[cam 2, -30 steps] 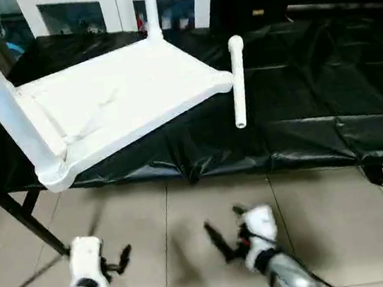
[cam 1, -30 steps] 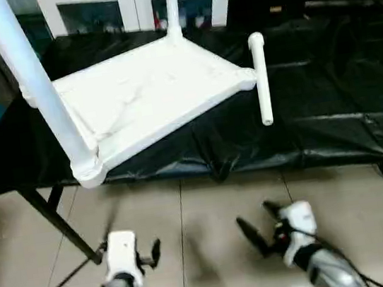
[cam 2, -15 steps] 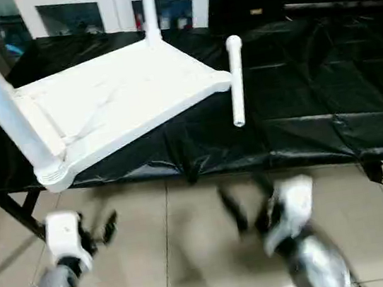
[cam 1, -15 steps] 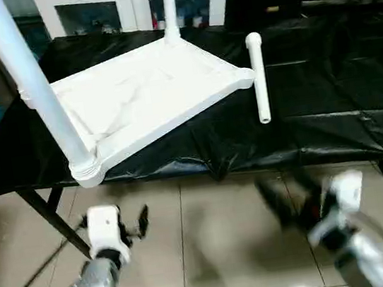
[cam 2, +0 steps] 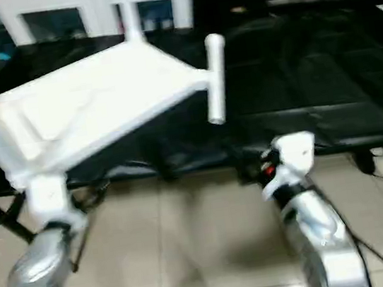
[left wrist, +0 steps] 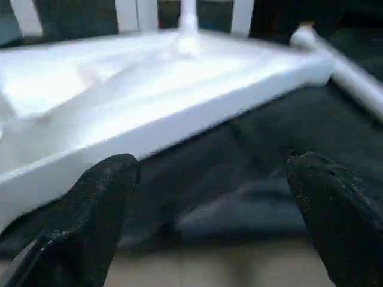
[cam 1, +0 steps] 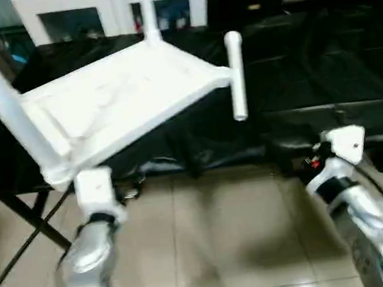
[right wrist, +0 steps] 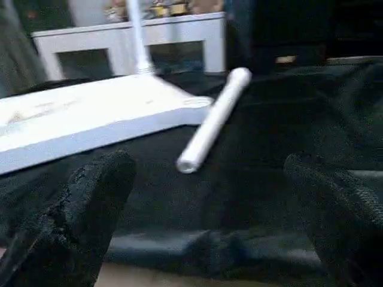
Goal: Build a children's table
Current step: Insert table leg to table base
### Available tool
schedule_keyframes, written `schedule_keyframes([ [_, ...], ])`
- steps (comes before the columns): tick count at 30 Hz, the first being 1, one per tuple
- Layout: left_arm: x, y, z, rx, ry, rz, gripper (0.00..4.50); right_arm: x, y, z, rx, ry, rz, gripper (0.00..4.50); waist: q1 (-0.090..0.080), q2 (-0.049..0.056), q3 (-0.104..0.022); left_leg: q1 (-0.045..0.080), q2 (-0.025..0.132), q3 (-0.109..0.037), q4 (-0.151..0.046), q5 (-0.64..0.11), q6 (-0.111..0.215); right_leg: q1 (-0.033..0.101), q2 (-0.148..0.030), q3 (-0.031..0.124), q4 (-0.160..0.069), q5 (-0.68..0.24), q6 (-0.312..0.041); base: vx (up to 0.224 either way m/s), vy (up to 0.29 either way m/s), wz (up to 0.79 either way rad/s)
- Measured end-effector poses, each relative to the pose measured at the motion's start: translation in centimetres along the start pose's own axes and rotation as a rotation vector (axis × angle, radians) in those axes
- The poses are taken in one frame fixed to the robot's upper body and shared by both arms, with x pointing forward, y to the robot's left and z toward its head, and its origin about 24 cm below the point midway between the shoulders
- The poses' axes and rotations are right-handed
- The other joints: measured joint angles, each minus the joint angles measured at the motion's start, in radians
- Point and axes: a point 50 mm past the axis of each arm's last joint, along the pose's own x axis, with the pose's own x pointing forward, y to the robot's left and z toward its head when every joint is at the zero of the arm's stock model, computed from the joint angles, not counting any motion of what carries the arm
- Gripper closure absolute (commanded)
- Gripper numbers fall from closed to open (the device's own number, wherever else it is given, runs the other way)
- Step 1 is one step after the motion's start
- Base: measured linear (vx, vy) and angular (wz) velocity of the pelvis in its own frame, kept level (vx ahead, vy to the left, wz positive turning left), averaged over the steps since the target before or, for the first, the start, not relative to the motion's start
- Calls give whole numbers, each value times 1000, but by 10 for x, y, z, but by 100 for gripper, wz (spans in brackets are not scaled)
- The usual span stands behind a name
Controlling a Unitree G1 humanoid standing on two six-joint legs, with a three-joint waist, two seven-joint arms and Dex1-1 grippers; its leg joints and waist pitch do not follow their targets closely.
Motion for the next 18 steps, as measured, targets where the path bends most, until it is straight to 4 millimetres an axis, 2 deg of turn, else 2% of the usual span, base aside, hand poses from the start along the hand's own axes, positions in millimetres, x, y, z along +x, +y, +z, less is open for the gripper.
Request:
schedule_keyframes([
  [1, 0, 3, 1, 0, -6, 16, 3, 2, 3, -1, 7, 4, 3, 0, -5, -3, -2, 3, 14, -6, -16, 15, -33, -11, 1, -5, 12, 1, 2, -20, -165, 2],
  [2, 0, 7, 1, 5, -6, 33, 3, 5, 10, -1, 20, 6, 21, 0, -6, -12, -5, 4, 14, -8, -22, 22, -44, -33, -14, 15, 78, -12, 18, -20, -165, 2],
  [3, 1, 10, 2, 8, -9, 48, 3, 8, 16, -2, 28, 9, 36, 0, -6, -22, -6, 7, 10, -17, -22, 27, -52, -56, -40, 78, 139, -20, 34, -26, -192, -14],
  [4, 3, 11, 5, 15, -21, 46, 3, 8, 17, -3, 28, 14, 41, 0, -2, -36, -7, 4, 0, -18, -16, 29, -54, -58, -73, 131, 104, -32, 63, -68, -119, -9],
  [5, 5, 9, 8, 20, -38, 41, 3, 8, 16, -4, 22, 23, 37, 0, 4, -43, -8, -5, -3, -20, -8, 30, -52, -63, -98, 145, 96, -27, 126, -128, -166, -17],
  [6, 6, 5, 9, 17, -49, 28, 3, 6, 14, -9, 16, 51, 28, 0, 20, -44, -6, -6, -1, -23, -25, 36, -44, -66, -95, 140, 94, -21, 126, -112, -72, -10],
  [7, 6, -1, 9, 16, -53, 4, 3, 4, 12, -12, 9, 67, 23, 0, 25, -46, -5, 5, 1, -24, -51, 50, -51, -65, -90, 138, 83, -15, 119, -98, -139, -11],
  [9, 6, -6, 10, 14, -68, -19, 3, 3, 11, -17, 11, 87, 19, 0, 25, -46, -3, 25, 5, -20, -102, 75, -103, -64, -81, 138, 65, 0, 104, -56, -120, -5],
  [11, 6, -6, 14, 16, -88, -21, 3, 3, 12, -19, 15, 94, 21, 0, 25, -45, -3, 31, 14, -19, -116, 90, -131, -62, -73, 137, 61, 4, 99, -73, -93, -5],
  [14, 5, -5, 21, 32, -115, -29, 3, 4, 19, -21, 15, 101, 49, 0, 22, -46, 4, 53, 18, -9, -124, 87, -137, -43, -72, 137, 44, 3, 98, 0, 0, 0],
  [16, 7, -5, 28, 38, -141, -33, 3, 5, 25, -22, 19, 105, 69, 0, 19, -41, 12, 72, 23, -8, -133, 86, -135, -17, -65, 135, 11, 3, 98, 0, 0, 0],
  [17, 8, -5, 30, 39, -149, -33, 3, 5, 27, -22, 19, 106, 75, 0, 19, -40, 14, 76, 25, -8, -134, 86, -135, -9, -62, 135, -1, 3, 98, 48, 78, -8],
  [18, 9, -3, 34, 42, -164, -27, 3, 6, 30, -23, 19, 108, 86, 0, 17, -38, 15, 85, 27, -8, -138, 85, -133, 12, -59, 135, -21, 6, 94, 48, 78, -8],
])
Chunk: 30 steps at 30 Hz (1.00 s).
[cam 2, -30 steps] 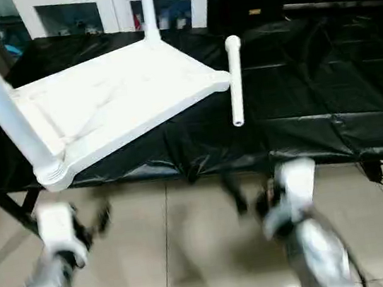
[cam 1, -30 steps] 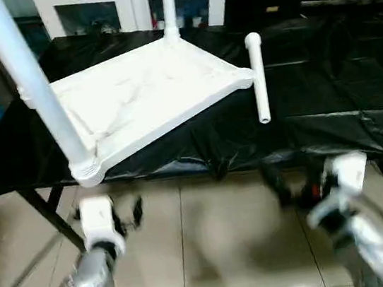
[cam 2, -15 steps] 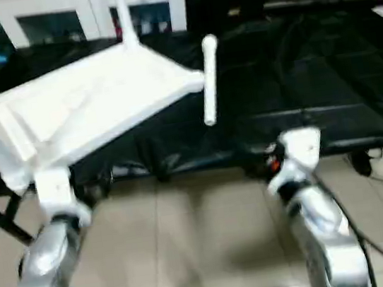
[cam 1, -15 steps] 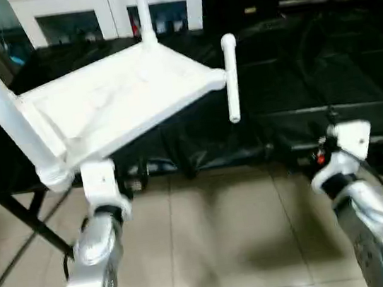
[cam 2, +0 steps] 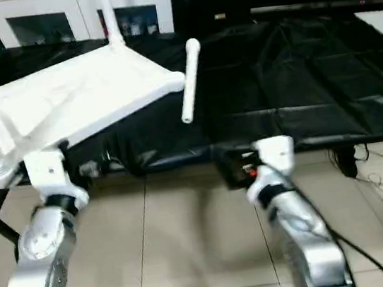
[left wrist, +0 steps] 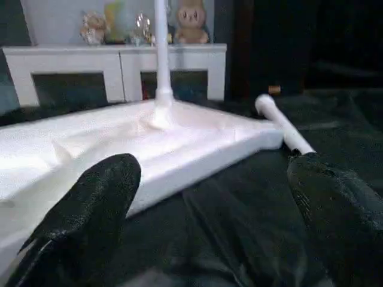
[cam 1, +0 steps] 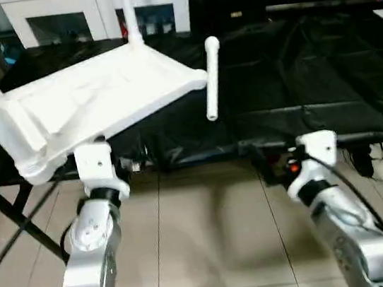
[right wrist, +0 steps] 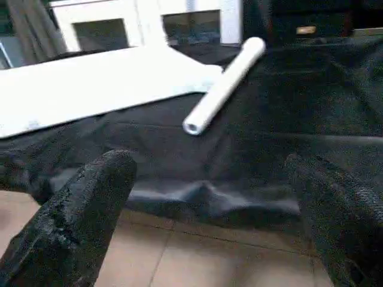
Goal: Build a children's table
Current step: Insert table leg to table base
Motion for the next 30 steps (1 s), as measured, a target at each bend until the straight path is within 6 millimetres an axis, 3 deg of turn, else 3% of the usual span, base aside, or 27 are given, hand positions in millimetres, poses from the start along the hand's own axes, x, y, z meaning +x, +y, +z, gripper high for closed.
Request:
schedule_keyframes([
  [3, 0, 1, 2, -3, -8, -1, 3, 0, 0, 0, -14, 2, 0, 0, -3, -3, -2, 13, -1, 9, -2, -6, 11, 20, -2, 5, -20, 10, -13, 86, 70, -3],
  [7, -1, 0, 1, -15, -5, -1, 3, 1, -1, 2, -22, -2, 10, 0, 2, -7, -5, 17, -4, 25, -4, -20, 21, 35, -5, 7, -28, 7, -11, 107, 20, 9],
  [11, -2, 0, 0, -18, -3, 1, 3, 4, -2, 6, -37, -11, 15, 0, 9, -10, -9, 14, -3, 16, 2, -42, 26, 42, 0, 6, -31, -10, 8, 130, 0, 7],
  [14, -5, 0, -2, -19, 7, 1, 3, 5, -1, 8, -43, -19, 27, 0, 5, -13, -10, 24, -6, 0, 13, -65, 38, 50, 0, 5, -5, -39, 18, 153, -27, 13],
  [17, -12, -2, -9, -24, 42, -17, 3, 5, -3, 8, -53, -18, 34, 0, 11, -16, -12, 25, -13, -6, 45, -104, 101, 73, 4, 18, 13, -80, 21, 135, -33, 13],
  [18, -14, -4, -12, -27, 58, -30, 3, 4, -4, 8, -56, -18, 31, 0, 16, -15, -13, 24, -13, -8, 56, -111, 114, 83, 14, 35, 11, -87, 21, 114, -28, 18],
  [19, -16, -8, -16, -34, 74, -48, 3, 3, -7, 7, -58, -14, 22, 0, 27, -13, -14, 25, -10, -14, 62, -118, 122, 100, 26, 49, 4, -95, 23, 125, -19, 27],
  [20, -17, -8, -17, -37, 83, -49, 3, 3, -8, 8, -62, -17, 19, 0, 36, -11, -16, 31, -7, -21, 60, -125, 105, 104, 36, 60, 6, -99, 24, 170, -65, 22],
  [21, -21, -4, -19, -32, 93, -37, 3, 6, -4, 11, -62, -28, 33, 0, 35, -13, -19, 43, 0, -36, 55, -127, 58, 63, 28, 42, 67, -106, 28, 113, -55, 12],
  [22, -26, 5, -24, -18, 115, -9, 3, 11, 6, 13, -49, -42, 72, 0, 22, -19, -23, 52, -10, -54, 53, -133, 46, 6, 0, 5, 161, -106, 36, 27, -130, -29],
  [23, -29, 10, -27, -12, 136, 6, 3, 11, 11, 13, -43, -48, 89, 0, 14, -24, -25, 71, -23, -74, 48, -143, 39, -34, -9, -7, 195, -104, 39, -86, -125, -39],
  [24, -28, 9, -26, -14, 132, 2, 3, 8, 8, 9, -43, -37, 79, 0, 1, -49, -31, 85, -50, -70, 48, -156, 57, -68, -33, -1, 142, -91, 17, -86, -125, -39],
  [25, -26, 3, -25, -28, 123, -14, 3, 4, 0, 6, -56, -20, 53, 0, -9, -60, -28, 88, -58, -59, 61, -169, 72, -61, -33, 14, 155, -78, -6, 0, 0, 0],
  [26, -25, -9, -26, -54, 123, -47, 3, 0, -9, 2, -58, -1, 19, 0, -9, -66, -23, 80, -60, -56, 105, -176, 136, -41, -20, 32, 147, -89, -18, 0, 0, 0],
  [27, -25, -24, -28, -76, 129, -103, 3, -5, -23, -2, -66, 24, -33, 0, -6, -57, -22, 41, -86, -52, 200, -167, 176, -5, -9, 55, 117, -86, -18, 99, 8, 26],
  [28, -26, -27, -29, -77, 133, -116, 3, -5, -25, -1, -66, 23, -43, 0, -4, -56, -20, 14, -106, -47, 227, -161, 167, 21, -1, 62, 90, -79, -20, 100, 26, 13],
  [29, -26, -25, -28, -71, 130, -113, 3, -3, -23, 1, -64, 12, -36, 0, 4, -47, -20, -11, -119, -39, 214, -147, 144, 42, 6, 56, 66, -73, -22, 100, 26, 13],
  [30, -26, -21, -25, -61, 118, -102, 3, 0, -18, 6, -63, -9, -18, 0, 9, -20, -18, -36, -117, -36, 146, -124, 113, 70, 25, 29, 40, -69, -26, 93, 15, 2],
])
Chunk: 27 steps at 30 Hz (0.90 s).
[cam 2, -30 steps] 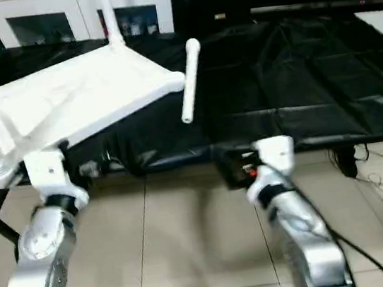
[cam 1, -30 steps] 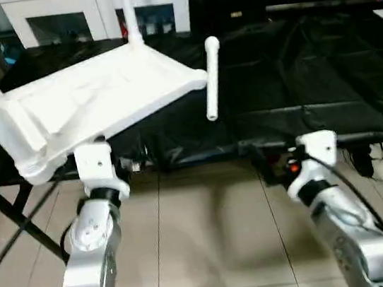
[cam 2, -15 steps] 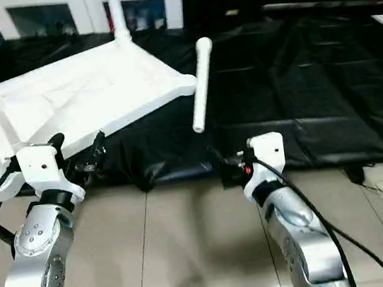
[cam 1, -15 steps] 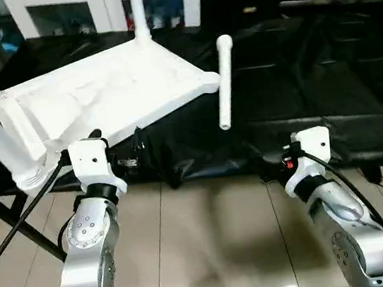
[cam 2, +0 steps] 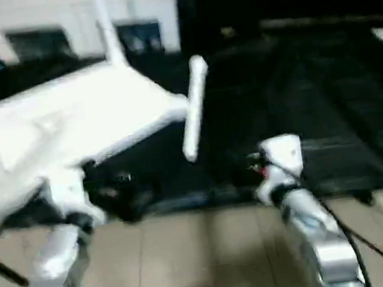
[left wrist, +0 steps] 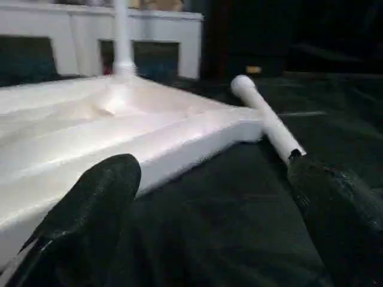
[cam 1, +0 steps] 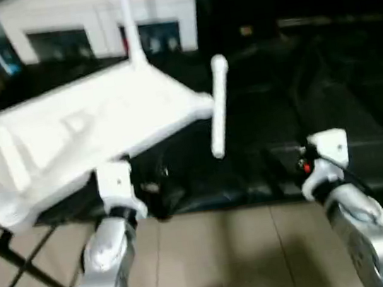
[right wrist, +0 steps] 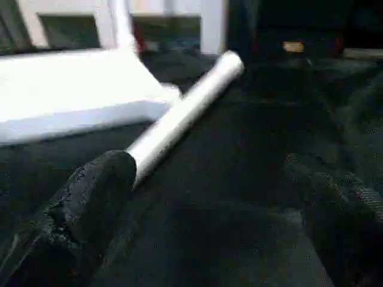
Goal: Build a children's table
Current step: Insert table leg to table base
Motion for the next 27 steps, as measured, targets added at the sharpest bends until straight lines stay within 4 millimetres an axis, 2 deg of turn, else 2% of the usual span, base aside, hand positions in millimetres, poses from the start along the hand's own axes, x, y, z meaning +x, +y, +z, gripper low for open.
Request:
schedule_keyframes([
  [1, 0, 2, 3, 5, -11, 6, 3, 1, 2, 4, -3, -15, 9, 0, 4, 30, -2, -9, 18, -2, -46, 53, -12, 17, 21, -27, -11, -1, 0, 105, 55, -8],
  [2, -2, 6, 3, 13, -10, 17, 3, 4, 7, 2, 12, -15, 20, 0, 7, 52, 4, -4, 26, -10, -37, 64, -7, 25, 22, -47, -6, -10, -3, 105, 55, -8],
  [3, -4, 13, 2, 24, -3, 37, 3, 6, 17, 1, 26, -16, 52, 0, -10, 38, 3, 1, 20, -16, -40, 57, -6, 20, 13, -59, 18, -26, -31, 136, 48, -1],
  [4, -5, 18, 2, 28, 4, 57, 3, 6, 21, 1, 29, -17, 69, 0, -17, 28, 3, 3, 17, -18, -42, 54, 0, -13, 8, -57, 77, -33, -35, 132, 1, 6],
  [5, -6, 18, 0, 26, 11, 59, 3, 6, 20, 1, 27, -16, 66, 0, -27, 29, 3, 8, 17, -21, -42, 50, 2, -38, 7, -60, 113, -29, -26, 176, 2, 7],
  [6, -5, 17, 0, 21, 10, 55, 3, 5, 17, 1, 19, -14, 56, 0, -39, 27, 2, 17, 14, -19, -45, 45, 8, -74, 3, -58, 123, -17, -5, 97, 5, 0],
  [7, -5, 16, 1, 19, 7, 52, 3, 4, 15, 1, 17, -11, 51, 0, -46, 20, -1, 25, 7, -14, -49, 42, 7, -98, -8, -59, 118, -6, 12, 94, -26, -3],
  [8, -5, 15, 0, 17, 7, 50, 3, 3, 15, 0, 19, -7, 46, 0, -55, 9, 0, 35, -1, -4, -53, 38, 4, -118, -18, -52, 95, 4, 20, 0, 0, 0],
  [9, -5, 15, 1, 17, 3, 47, 3, 0, 15, -2, 21, -2, 42, 0, -59, -17, 1, 48, -19, 10, -58, 33, -3, -118, -37, -38, 44, 60, 10, 95, -83, -4],
  [10, -4, 13, 0, 9, 7, 42, 3, -4, 11, -5, 18, 10, 30, 0, -58, -29, 2, 52, -21, 16, -46, 25, 9, -110, -36, -25, 44, 71, 7, 72, -117, 7],
  [11, -3, 4, -1, -7, 8, 15, 3, -6, 8, -8, 17, 25, 15, 0, -44, -23, 5, 49, -16, 16, -24, 1, 50, -102, -26, -20, 37, 69, 4, 142, -131, 3],
  [12, -2, -3, -2, -12, 10, -13, 3, -8, 2, -8, 14, 25, -9, 0, -32, -11, 6, 33, -16, 6, 18, -1, 53, -89, -22, -21, 27, 67, 0, 97, -74, 4],
  [13, -2, -3, -2, -9, 10, -17, 3, -8, 2, -8, 16, 24, -11, 0, -25, -7, 5, 25, -16, 4, 32, 3, 47, -76, -22, -21, 18, 66, -2, 124, -24, -3],
  [14, -2, -2, -1, -5, 8, -16, 3, -7, 4, -7, 19, 20, -8, 0, -19, -3, 5, 19, -11, 3, 19, 4, 45, -63, -20, -25, 7, 65, -2, 102, 0, 6],
  [15, -2, -1, 0, -2, 5, -14, 3, -7, 5, -6, 21, 13, -5, 0, -12, 12, 4, 12, 12, 4, -26, 10, 35, -48, -8, -33, -5, 63, -1, 102, 0, 6],
  [16, -2, 0, 0, 0, 5, -11, 3, -7, 6, -5, 21, 8, -2, 0, -9, 36, 4, 13, 33, 7, -57, 45, 3, -34, 1, -49, -11, 61, -4, 117, 56, 5],
  [17, -3, 3, 0, 4, 8, -4, 3, -6, 7, -6, 28, 10, -1, 0, -8, 44, 5, 18, 49, 10, -58, 70, -27, -26, 6, -56, -17, 57, -1, 69, 45, 1],
  [18, -5, 8, -1, 13, 14, 9, 3, -4, 15, -7, 38, 10, 24, 0, -17, 44, 8, 29, 45, 9, -67, 63, -29, -27, 5, -57, -18, 39, -28, 144, 82, 7],
  [19, -6, 13, -2, 21, 18, 26, 3, -1, 21, -6, 44, 4, 46, 0, -28, 40, 7, 32, 40, 6, -73, 62, -25, -35, 4, -56, 4, 23, -56, 152, 54, 6],
  [20, -7, 18, -1, 28, 18, 38, 3, 0, 24, -4, 44, -3, 57, 0, -37, 38, 7, 36, 38, 4, -73, 59, -17, -52, 3, -58, 37, 20, -61, 222, 63, 0],
  [21, -7, 18, -1, 27, 17, 40, 3, 0, 23, -4, 41, -4, 54, 0, -45, 36, 5, 48, 33, 1, -73, 50, -12, -73, -4, -62, 78, 22, -51, 147, 26, -5],
  [22, -6, 18, 0, 27, 14, 37, 3, 0, 22, -3, 41, -5, 51, 0, -55, 29, 2, 54, 24, 2, -74, 45, -8, -91, -17, -63, 83, 28, -34, 122, -3, -10],
  [23, -5, 17, 2, 28, 8, 33, 3, 0, 22, -3, 41, -6, 49, 0, -64, 15, 0, 58, 12, 7, -74, 38, -10, -108, -31, -57, 69, 37, -21, 106, -45, -1],
  [24, -2, 16, 4, 30, -4, 26, 3, 0, 20, -3, 39, -6, 43, 0, -68, -13, -1, 64, -7, 16, -70, 30, -11, -103, -51, -37, 29, 80, 15, 106, -45, -1],
  [25, 0, 13, 4, 19, -6, 20, 3, -1, 18, -4, 35, 0, 35, 0, -65, -16, -2, 64, -7, 20, -64, 20, 4, -95, -47, -29, 29, 69, 6, 112, -59, -1],
  [26, 1, 6, 3, 12, -4, -9, 3, -2, 15, -6, 33, 6, 25, 0, -58, -4, 2, 58, -4, 14, -34, 3, 48, -82, -38, -26, 15, 69, 4, 58, -26, -4],
  [27, 2, 0, 2, 8, -2, -36, 3, -3, 10, -6, 26, 11, 10, 0, -46, 2, 2, 32, -6, 11, 17, 0, 53, -68, -37, -26, 4, 68, 1, 119, -33, -6],
])
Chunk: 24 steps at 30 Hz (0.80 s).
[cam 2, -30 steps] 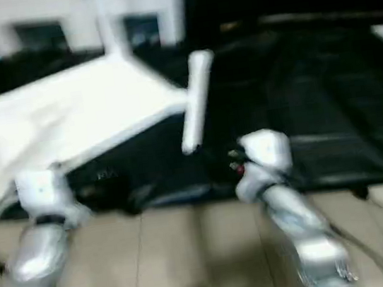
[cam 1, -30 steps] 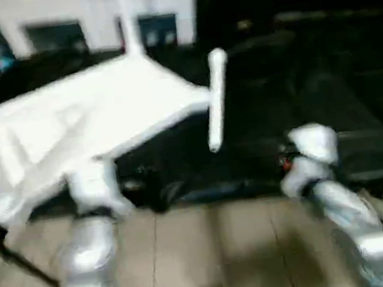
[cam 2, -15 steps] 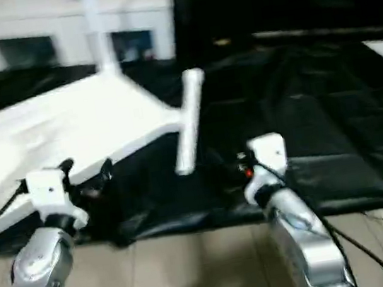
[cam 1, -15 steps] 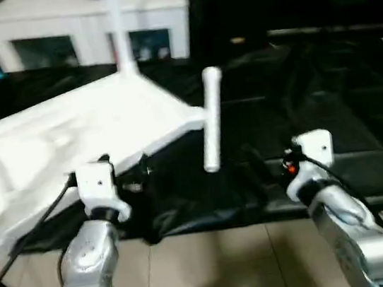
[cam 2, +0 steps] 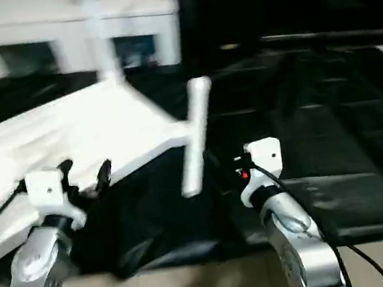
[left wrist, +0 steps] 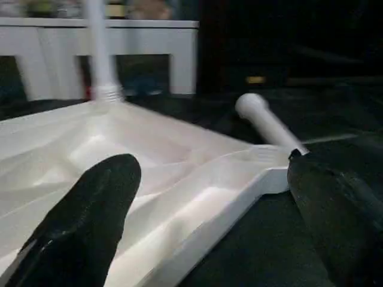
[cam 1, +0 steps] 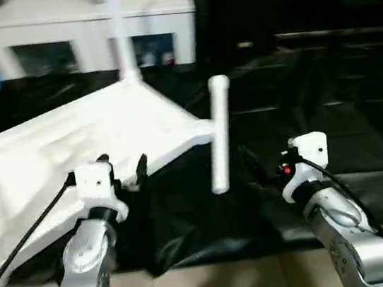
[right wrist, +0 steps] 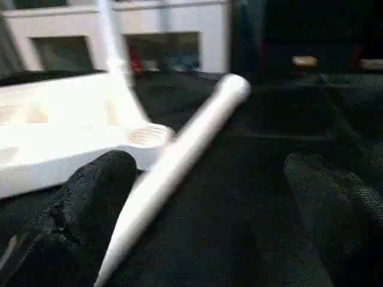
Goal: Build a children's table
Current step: Insert table leg to table base
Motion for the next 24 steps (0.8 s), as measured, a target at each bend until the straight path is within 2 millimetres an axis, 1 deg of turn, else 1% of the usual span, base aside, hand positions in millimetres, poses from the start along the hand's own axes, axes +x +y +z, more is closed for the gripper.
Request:
schedule_keyframes([
  [1, 0, 0, 0, 1, -1, -2, 3, 0, 0, 0, 0, -1, -1, 0, 10, 2, 0, -17, 3, -4, 12, 4, -8, 10, 1, -1, -9, -2, -2, 122, -7, -4],
  [2, 0, 1, 1, 3, -2, 0, 3, 0, 1, 0, 1, -2, 2, 0, 19, 11, -2, -31, 16, -5, -3, 11, -19, 24, 9, -4, -19, -4, -2, 189, 17, 1],
  [3, 0, 2, 1, 5, -5, 4, 3, 0, 1, 1, 0, -6, 6, 0, 27, 40, -5, -40, 46, -4, -80, 31, -35, 42, 25, -29, -30, -10, -1, 128, 23, 3],
  [4, 0, 4, 2, 9, -5, 9, 3, 1, 2, 1, 0, -6, 6, 0, 28, 60, -1, -34, 63, -3, -83, 90, -70, 55, 33, -41, -29, -20, 3, 129, 71, 3],
  [5, -2, 8, 0, 12, 1, 20, 3, 2, 5, 0, 11, -5, 13, 0, 26, 57, 0, -25, 63, -5, -81, 81, -84, 57, 27, -47, -27, -30, -2, 167, 65, 8],
  [6, -3, 12, -1, 15, 9, 37, 3, 4, 12, -1, 20, -6, 39, 0, 15, 52, 1, -22, 55, -9, -89, 76, -80, 53, 27, -47, -15, -50, -41, 167, 65, 8],
  [7, -4, 16, -2, 19, 15, 47, 3, 5, 14, 0, 19, -9, 47, 0, 11, 47, 1, -17, 50, -9, -90, 73, -70, 39, 22, -47, 21, -57, -53, 187, 28, 7],
  [8, -4, 17, -3, 18, 20, 52, 3, 5, 13, 1, 16, -12, 46, 0, 3, 43, 0, -11, 46, -9, -90, 66, -66, 17, 19, -48, 59, -57, -48, 143, 6, -7],
  [9, -4, 16, -3, 16, 20, 49, 3, 5, 11, 1, 13, -13, 40, 0, -6, 35, -2, -2, 39, -8, -90, 57, -61, -14, 15, -48, 91, -50, -27, 143, 6, -7],
  [10, -4, 16, -3, 17, 19, 46, 3, 5, 11, 2, 14, -14, 37, 0, -15, 25, -4, 3, 29, -6, -90, 52, -58, -39, 8, -41, 89, -42, -13, 112, -37, -8],
  [11, -3, 15, -3, 17, 16, 42, 3, 4, 10, 1, 14, -14, 32, 0, -19, 7, -6, 10, 16, -1, -90, 47, -62, -49, 0, -24, 45, -32, -8, 98, -82, 1],
  [12, -2, 12, -3, 11, 15, 34, 3, 3, 5, 1, 6, -8, 20, 0, -21, -8, -5, 12, 7, 7, -86, 37, -65, -43, -7, -8, 41, -5, 6, 98, -82, 1],
  [13, 0, 5, -4, -4, 17, 11, 3, 1, 2, -2, 7, 3, 6, 0, -10, -6, -3, 6, 5, 6, -58, 19, -1, -33, -2, -3, 32, -11, -1, 113, -71, 0],
  [14, 1, -3, -5, -14, 16, -17, 3, -1, -3, -3, 2, 10, -12, 0, 1, -3, -2, -9, 4, 1, -20, 11, 23, -23, 1, -3, 25, -12, -3, 122, -42, -11],
  [15, 1, -6, -4, -16, 7, -40, 3, -2, -6, -2, 2, 9, -26, 0, 14, -2, -2, -29, 2, -2, 4, 20, 8, -7, 4, -3, 13, -13, -5, 122, -42, -11],
  [16, 1, -6, -3, -11, -2, -50, 3, -1, -6, -2, 3, 6, -24, 0, 23, 8, -5, -39, 11, -4, -22, 36, -16, 1, 13, -7, 6, -14, -8, 100, -31, -8],
  [17, 1, -6, 0, -6, -12, -63, 3, -1, -5, 0, 5, -1, -20, 0, 29, 24, -10, -45, 29, -5, -87, 65, -28, 4, 25, -23, 5, -18, -11, 105, 28, -4],
  [18, 0, -5, 1, 6, -16, -91, 3, 0, -4, -1, 12, -1, -19, 0, 37, 37, -15, -57, 47, -3, -90, 110, -83, 3, 34, -28, 16, -25, -9, 105, 28, -4],
  [19, 0, -5, 0, 9, -10, -114, 3, 0, -2, -1, 13, 1, -9, 0, 38, 34, -16, -60, 49, -2, -89, 112, -87, -2, 33, -28, 15, -22, -2, 122, 51, 5],
  [20, -1, -6, -1, 3, -7, -136, 3, 1, 0, -1, 13, -1, -1, 0, 45, 31, -16, -66, 49, -2, -86, 111, -85, -6, 33, -28, 11, -19, 1, 84, 40, 7],
  [21, -1, -7, -3, -3, 6, -161, 3, 3, 1, 0, 11, -5, 5, 0, 53, 31, -16, -73, 46, -1, -83, 110, -83, -13, 30, -26, 11, -18, 3, 84, 40, 7],
  [23, 0, -12, -6, -14, 30, -210, 3, 3, -1, 2, -3, -7, 7, 0, 63, 31, -16, -76, 45, 5, -82, 110, -80, -16, 27, -22, 10, -16, 7, 0, 0, 0],
  [24, 3, -16, -7, -30, 47, -253, 3, 2, -5, 3, -20, 0, 2, 0, 70, 29, -15, -76, 45, 10, -83, 110, -79, -16, 25, -22, 10, -15, 8, 0, 0, 0],
])
